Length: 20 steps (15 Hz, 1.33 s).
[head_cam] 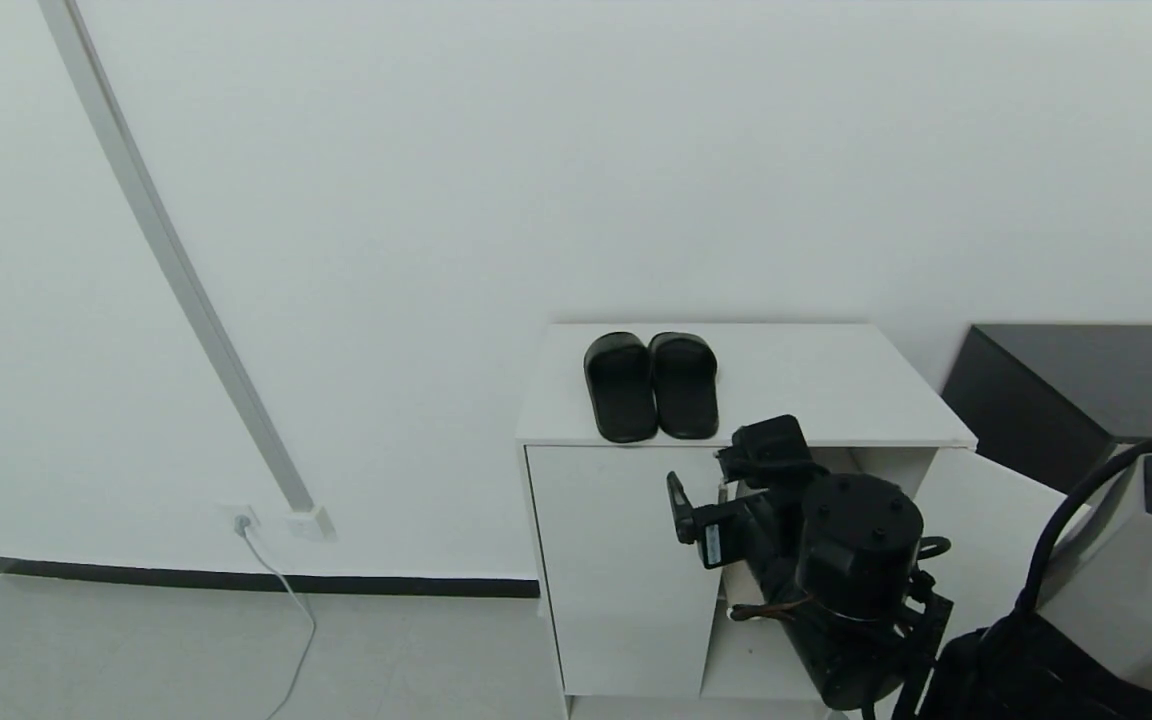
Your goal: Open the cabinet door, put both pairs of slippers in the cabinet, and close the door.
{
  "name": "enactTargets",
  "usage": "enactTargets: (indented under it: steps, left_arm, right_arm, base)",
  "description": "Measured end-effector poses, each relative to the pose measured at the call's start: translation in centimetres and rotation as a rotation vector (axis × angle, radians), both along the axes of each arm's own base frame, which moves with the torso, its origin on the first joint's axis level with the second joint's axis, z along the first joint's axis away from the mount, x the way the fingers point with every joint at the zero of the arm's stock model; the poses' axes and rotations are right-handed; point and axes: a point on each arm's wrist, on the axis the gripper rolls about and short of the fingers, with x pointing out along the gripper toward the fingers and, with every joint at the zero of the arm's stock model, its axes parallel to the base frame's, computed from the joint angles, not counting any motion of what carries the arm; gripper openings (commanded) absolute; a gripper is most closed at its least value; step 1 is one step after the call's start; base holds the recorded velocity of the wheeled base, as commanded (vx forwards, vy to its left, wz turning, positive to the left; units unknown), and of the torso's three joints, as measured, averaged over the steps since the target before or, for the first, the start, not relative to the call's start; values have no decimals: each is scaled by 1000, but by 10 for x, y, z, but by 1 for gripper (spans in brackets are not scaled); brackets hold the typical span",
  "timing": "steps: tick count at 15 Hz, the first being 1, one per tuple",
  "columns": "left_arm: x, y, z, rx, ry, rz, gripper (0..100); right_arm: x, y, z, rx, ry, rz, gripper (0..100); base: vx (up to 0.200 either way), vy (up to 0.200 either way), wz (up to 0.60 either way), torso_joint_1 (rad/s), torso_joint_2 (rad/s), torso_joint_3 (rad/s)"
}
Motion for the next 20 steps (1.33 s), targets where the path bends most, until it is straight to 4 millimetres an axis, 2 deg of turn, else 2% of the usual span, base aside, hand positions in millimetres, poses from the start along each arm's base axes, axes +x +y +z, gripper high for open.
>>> enactTargets:
  steps: [3, 8, 9, 20]
  left_arm:
    - [0, 0, 0, 4, 0, -1, 0]
    - [0, 0, 0, 6, 0, -2, 0]
    - [0, 0, 0, 7, 0, -1, 0]
    - [0, 0, 0, 9, 0, -5, 0]
  right_arm:
    - [15, 15, -4, -6, 145, -13, 100]
    - [29, 48, 16, 119, 232, -11, 100]
    - [31, 50, 14, 124, 234, -13, 100]
    - [42, 53, -2, 116, 240, -34, 100]
  base:
    - [0, 0, 0, 167, -360, -191]
    - [0, 0, 0, 28, -64, -31]
    - [0, 0, 0, 0, 0, 0]
    - [200, 0, 0, 5, -1, 3]
